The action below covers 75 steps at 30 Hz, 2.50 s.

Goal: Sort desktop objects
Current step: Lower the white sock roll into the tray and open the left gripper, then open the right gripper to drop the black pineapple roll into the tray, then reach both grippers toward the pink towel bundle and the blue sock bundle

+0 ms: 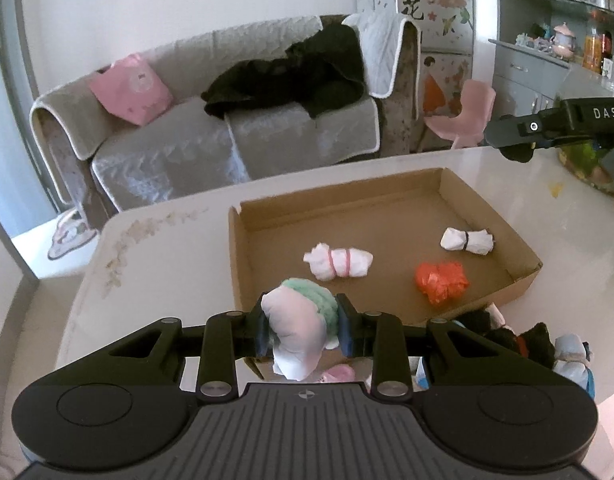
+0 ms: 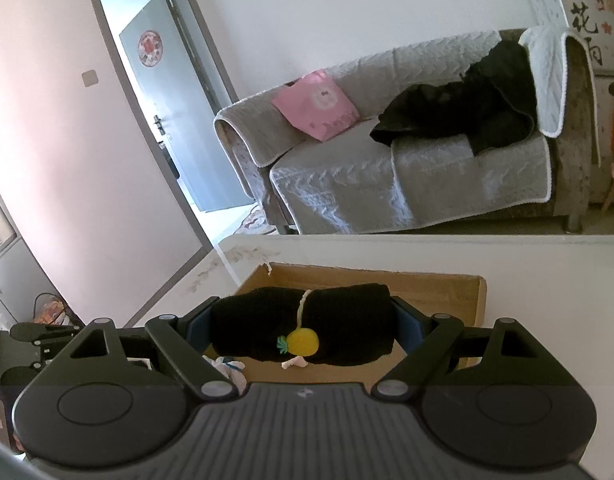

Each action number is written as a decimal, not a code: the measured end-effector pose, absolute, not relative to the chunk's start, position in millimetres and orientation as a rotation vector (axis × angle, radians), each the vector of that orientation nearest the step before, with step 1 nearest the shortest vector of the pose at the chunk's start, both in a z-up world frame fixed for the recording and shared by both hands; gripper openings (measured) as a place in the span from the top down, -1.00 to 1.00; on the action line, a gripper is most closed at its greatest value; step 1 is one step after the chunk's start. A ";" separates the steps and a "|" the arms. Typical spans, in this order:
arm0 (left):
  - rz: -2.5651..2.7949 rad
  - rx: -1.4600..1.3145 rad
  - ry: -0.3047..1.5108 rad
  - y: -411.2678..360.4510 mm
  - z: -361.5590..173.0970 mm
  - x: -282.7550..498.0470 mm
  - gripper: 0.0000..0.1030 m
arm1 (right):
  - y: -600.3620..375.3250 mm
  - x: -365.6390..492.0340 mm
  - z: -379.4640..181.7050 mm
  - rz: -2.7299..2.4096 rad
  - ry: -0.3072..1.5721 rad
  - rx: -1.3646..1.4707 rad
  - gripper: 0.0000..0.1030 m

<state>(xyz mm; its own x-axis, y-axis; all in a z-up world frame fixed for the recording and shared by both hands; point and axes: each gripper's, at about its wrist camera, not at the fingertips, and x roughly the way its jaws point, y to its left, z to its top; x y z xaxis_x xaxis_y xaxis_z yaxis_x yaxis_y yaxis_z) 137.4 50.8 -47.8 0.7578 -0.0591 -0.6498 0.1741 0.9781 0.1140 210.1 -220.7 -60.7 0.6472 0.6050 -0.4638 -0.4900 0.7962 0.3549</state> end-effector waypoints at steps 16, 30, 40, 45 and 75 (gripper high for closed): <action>-0.106 0.194 0.635 51.0 -14.8 190.4 0.21 | -220.0 226.7 -51.4 0.641 0.587 0.199 -0.65; -0.132 0.193 0.656 44.6 -36.0 240.6 0.17 | -226.8 244.1 -59.1 0.656 0.621 0.257 -0.65; -0.143 0.180 0.734 47.9 -71.9 261.5 0.09 | -212.6 258.1 -85.0 0.617 0.707 0.196 -0.64; -0.150 0.180 0.765 50.2 -88.2 261.0 -0.15 | -199.6 260.1 -101.7 0.598 0.758 0.120 -0.65; -0.109 0.050 0.799 98.3 -101.1 122.3 -0.77 | -216.5 141.9 -92.9 0.578 0.694 -0.017 -0.95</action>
<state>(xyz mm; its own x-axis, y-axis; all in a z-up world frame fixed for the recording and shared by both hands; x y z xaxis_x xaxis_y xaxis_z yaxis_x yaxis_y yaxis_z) 122.3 98.3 -101.1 0.6923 -0.0787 -0.7173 0.1169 0.9931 0.0038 141.9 -216.5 -92.9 0.6191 0.4968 -0.6083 -0.5076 0.8441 0.1728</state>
